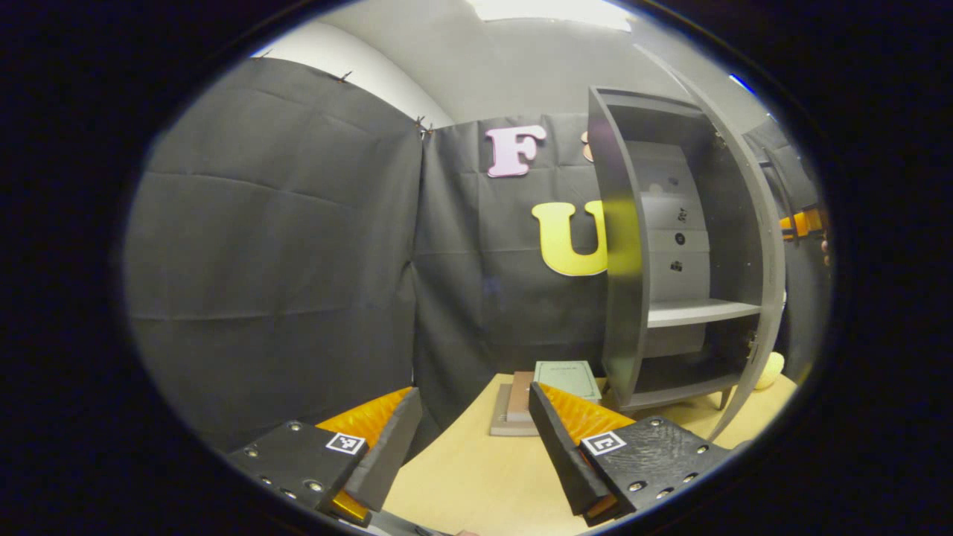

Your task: Open the cabinet door with the right hand, grasp the bottle in the cabinet with the left hand and place it on the coaster, then close the cabinet door with the right hand.

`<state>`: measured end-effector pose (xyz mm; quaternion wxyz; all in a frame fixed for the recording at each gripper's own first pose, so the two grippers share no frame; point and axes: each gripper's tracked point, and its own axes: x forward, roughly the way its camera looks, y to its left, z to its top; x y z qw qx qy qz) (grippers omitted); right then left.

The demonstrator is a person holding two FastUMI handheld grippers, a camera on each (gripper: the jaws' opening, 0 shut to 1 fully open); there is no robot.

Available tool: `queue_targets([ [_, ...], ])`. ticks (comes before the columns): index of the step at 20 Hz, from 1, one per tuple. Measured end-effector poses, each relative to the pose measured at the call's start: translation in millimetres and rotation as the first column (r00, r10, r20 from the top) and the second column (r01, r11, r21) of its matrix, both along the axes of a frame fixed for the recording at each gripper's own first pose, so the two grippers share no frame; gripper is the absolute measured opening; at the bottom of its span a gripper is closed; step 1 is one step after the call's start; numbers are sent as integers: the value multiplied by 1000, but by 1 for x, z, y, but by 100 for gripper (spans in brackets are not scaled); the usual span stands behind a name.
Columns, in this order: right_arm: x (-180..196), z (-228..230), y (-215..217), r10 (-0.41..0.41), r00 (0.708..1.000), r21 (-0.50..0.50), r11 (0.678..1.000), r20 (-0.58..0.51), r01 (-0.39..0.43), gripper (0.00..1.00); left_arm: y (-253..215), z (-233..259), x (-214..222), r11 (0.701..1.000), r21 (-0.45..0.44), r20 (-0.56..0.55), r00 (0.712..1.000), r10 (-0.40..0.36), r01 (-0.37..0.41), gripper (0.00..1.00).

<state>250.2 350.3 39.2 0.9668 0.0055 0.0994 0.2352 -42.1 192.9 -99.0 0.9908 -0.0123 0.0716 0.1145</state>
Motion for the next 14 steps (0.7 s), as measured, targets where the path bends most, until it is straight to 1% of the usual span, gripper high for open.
queue_targets([
  [1,2,-3,7,5,1000,-2,1000,2,-5,96,6,-2,-3,1000,0,-2,1000,12,-12,90],
  [4,10,-4,24,6,1000,-6,1000,12,-6,96,23,-5,-14,999,-1,-9,999,47,-47,90],
  [5,6,-4,24,7,1000,-6,1000,11,-7,96,30,-7,-16,998,0,-13,998,59,-59,90],
  [6,7,-4,26,0,1000,-11,1000,11,1,94,36,-9,-20,998,0,-16,997,70,-70,90],
  [7,10,-4,27,-14,1000,-19,1000,15,15,95,41,-11,-23,997,0,-19,997,81,-81,90],
  [8,11,-4,28,-23,1000,-19,1000,17,23,92,46,-13,-25,996,-1,-21,996,90,-90,90],
  [9,13,-4,31,-28,999,-12,1000,21,28,95,51,-14,-27,995,-2,-23,995,99,-100,90],
  [10,14,-4,34,-32,999,-6,999,18,32,95,56,-15,-30,994,-1,-24,994,108,-108,90],
  [11,15,-5,36,-35,999,-1,999,16,35,92,61,-18,-32,993,-1,-28,993,116,-117,90],
  [12,14,-4,36,-40,999,4,999,16,40,95,65,-19,-33,992,-2,-29,992,124,-124,87],
  [13,14,-4,37,-44,999,7,999,17,44,95,67,-21,-34,992,-4,-31,991,128,-128,90],
  [14,15,-4,37,-50,999,9,999,20,50,95,70,-22,-35,991,-5,-33,991,131,-131,87],
])
